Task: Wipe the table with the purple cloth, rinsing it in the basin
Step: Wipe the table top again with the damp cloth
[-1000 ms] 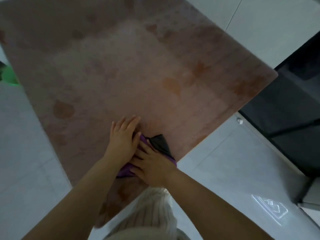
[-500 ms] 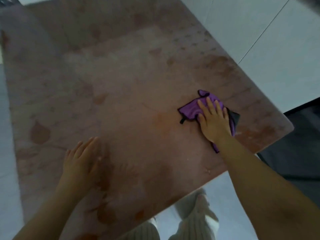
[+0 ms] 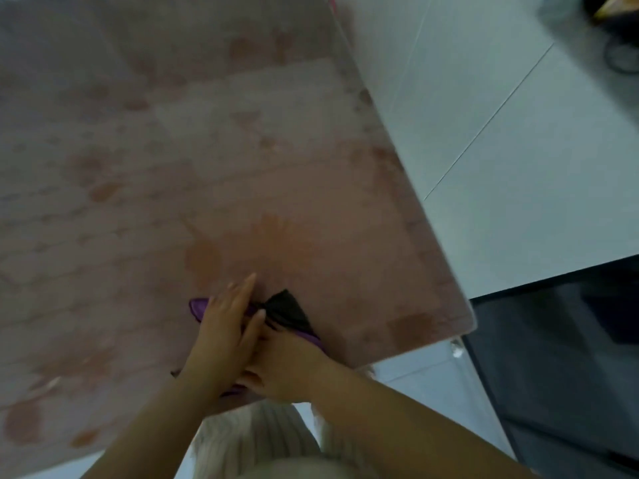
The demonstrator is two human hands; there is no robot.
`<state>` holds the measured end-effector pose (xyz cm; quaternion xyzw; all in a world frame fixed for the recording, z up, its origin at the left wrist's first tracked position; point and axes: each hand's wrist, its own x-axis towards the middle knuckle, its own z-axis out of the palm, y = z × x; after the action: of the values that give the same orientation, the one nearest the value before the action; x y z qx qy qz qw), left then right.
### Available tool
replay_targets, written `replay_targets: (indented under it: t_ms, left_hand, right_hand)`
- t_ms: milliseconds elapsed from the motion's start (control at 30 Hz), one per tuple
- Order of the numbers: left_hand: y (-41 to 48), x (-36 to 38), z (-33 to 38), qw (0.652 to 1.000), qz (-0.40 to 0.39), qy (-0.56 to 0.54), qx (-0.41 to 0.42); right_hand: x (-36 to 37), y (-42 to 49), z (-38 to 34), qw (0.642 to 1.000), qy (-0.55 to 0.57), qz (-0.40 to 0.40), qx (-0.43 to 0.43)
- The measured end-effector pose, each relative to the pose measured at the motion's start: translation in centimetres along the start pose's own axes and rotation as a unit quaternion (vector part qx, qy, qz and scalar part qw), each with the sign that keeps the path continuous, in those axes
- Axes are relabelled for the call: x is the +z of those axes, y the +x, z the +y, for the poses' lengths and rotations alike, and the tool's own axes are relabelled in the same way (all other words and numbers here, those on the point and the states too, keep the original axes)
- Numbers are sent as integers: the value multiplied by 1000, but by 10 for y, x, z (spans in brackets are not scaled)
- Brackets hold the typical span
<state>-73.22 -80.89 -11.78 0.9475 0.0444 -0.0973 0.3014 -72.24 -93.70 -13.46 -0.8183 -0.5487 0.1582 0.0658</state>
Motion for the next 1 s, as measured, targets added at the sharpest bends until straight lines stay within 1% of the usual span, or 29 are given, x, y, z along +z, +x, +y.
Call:
replay_targets:
  t_ms: [33,67,133,200,267,333,400,433,467,567,633,700,767,800,900,1000]
  left_hand:
    - [-1,10,15,1000,-1,-8,6]
    - [0,18,29,1000,0,-18,9]
    - [5,31,50,999,4,-29,17]
    - [10,40,66,999,9,-20,43]
    - [16,45,79,999,2,-17,50]
    - [22,48,88,999,-2,-18,44]
    - [28,50,92,1000,-9,-3,25]
    - [32,50,93,1000,-5,4,17]
    - [34,49,94,1000,-2,9,14]
    - [37,47,94,999,-25,13,31]
    - [41,47,91,998,-40,16,39]
    - [45,50,92,997,-54,33,52]
    - [47,53,101,994,-66,56,61]
    - [48,55,107,995,-58,64,56]
    - [51,66,129,998,3,61,-11]
    - [60,82,153,997,56,14,-48]
  right_hand:
    - [5,-22,17,1000,10,4,-12]
    - [9,-42,37,1000,-1,15,-1]
    - [10,-76,80,997,-8,36,67]
    - [-2,-99,126,989,-8,27,142]
    - [-17,-107,163,981,-2,24,194]
    - [-28,-94,178,966,22,21,256]
    - [-33,-76,167,951,39,12,308]
    - [-34,-69,157,949,51,8,310]
    - [-33,-66,146,955,56,5,290]
    - [-17,-79,110,982,21,12,185]
    - [-6,-99,97,988,11,-5,153]
    - [4,-124,100,993,3,-3,119]
    - [8,-151,120,996,-4,-13,85]
    - [8,-162,135,997,-9,-20,76]
    - [-10,-170,186,992,-18,-50,111]
    - [-37,-142,214,985,35,-23,169]
